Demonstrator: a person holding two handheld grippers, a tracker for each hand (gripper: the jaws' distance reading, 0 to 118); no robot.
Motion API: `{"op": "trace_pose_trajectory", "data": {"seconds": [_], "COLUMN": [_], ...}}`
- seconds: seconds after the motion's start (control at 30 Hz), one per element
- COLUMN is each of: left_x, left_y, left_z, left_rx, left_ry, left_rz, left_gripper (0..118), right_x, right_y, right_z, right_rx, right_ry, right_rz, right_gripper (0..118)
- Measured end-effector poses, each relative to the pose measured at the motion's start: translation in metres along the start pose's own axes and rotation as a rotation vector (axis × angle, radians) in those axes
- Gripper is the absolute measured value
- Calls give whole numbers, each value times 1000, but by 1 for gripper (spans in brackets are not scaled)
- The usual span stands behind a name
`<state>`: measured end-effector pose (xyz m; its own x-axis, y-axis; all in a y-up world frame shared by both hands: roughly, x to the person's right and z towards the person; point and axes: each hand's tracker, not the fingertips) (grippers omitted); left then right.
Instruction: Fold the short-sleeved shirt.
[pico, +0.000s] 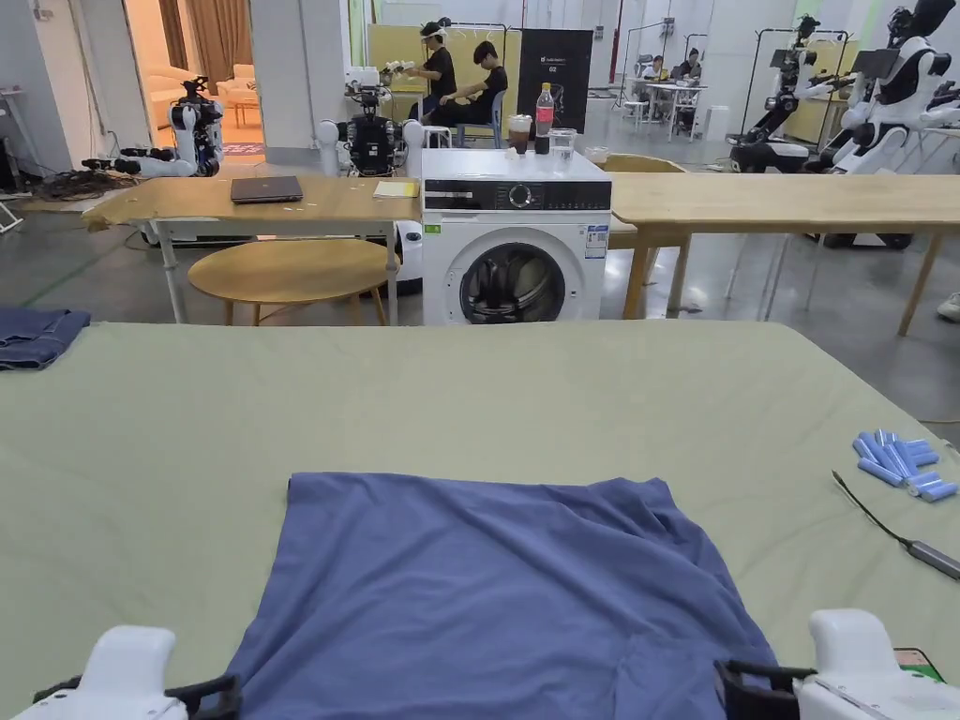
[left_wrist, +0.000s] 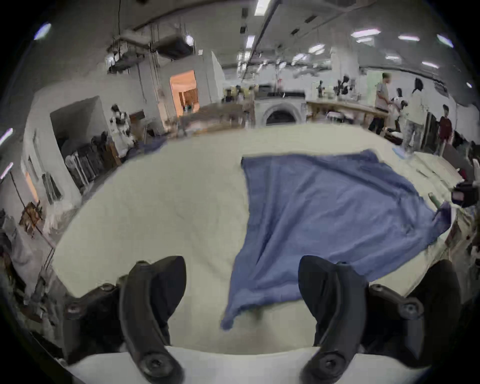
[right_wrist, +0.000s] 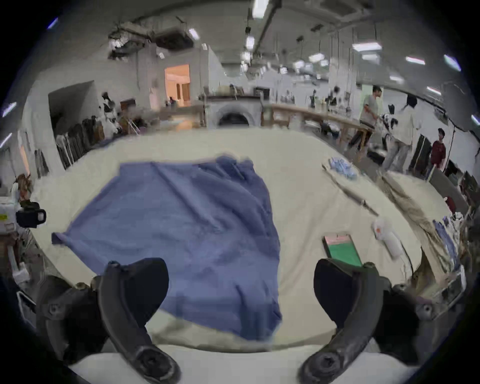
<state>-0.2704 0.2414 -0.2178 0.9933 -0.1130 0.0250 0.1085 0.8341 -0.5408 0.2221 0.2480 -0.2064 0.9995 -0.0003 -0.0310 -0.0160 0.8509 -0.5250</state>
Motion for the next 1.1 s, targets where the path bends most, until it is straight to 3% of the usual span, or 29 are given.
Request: {"op": "trace_pose_trajectory", "data": {"seconds": [0.1, 0.17, 0.2, 0.23, 0.27, 0.3, 0.37, 0.43, 0.5, 0.77, 0.8, 0.83, 0.9, 1.1], "left_x": [33, 53, 64, 73, 79, 81, 89, 84, 75, -19, -27, -33, -36, -46], "left_y": [18, 22, 22, 18, 17, 18, 15, 14, 9, -53, -59, -63, -72, -73], "left_z": [23, 33, 37, 41, 41, 41, 37, 37, 36, 20, 18, 16, 9, -33], "left_rx": [170, 292, 348, 379, 340, 329, 220, 236, 186, -110, -156, -188, -221, -216], "left_ry": [-94, -71, -46, -51, -70, -153, -153, -156, -131, -21, -53, -71, -46, -56], "left_rz": [39, 35, 25, 18, 22, 21, -34, -28, -16, 97, 122, 111, 40, 39], "left_gripper": [90, 90, 87, 66, 23, 0, 0, 0, 0, 0, 7, 33, 107, 111], "right_x": [-34, -53, -62, -67, -74, -79, -86, -83, -83, -64, -63, -62, -60, -56], "right_y": [18, 21, 22, 21, 19, 16, 12, 6, -1, -25, -29, -31, -38, -43], "right_z": [18, 26, 31, 33, 36, 36, 33, 30, 26, 23, 21, 21, 17, 11], "right_rx": [171, 292, 343, 364, 392, 405, 388, 364, 346, 243, 224, 206, 178, 114], "right_ry": [65, 63, 56, 57, 43, 24, -1, 57, 48, 51, 47, 44, 46, 40], "right_rz": [-29, -29, -35, -40, -50, -49, -23, -19, -25, 2, 8, 13, 13, 20], "right_gripper": [112, 111, 103, 81, 43, 0, 0, 0, 0, 0, 0, 0, 0, 0]}}
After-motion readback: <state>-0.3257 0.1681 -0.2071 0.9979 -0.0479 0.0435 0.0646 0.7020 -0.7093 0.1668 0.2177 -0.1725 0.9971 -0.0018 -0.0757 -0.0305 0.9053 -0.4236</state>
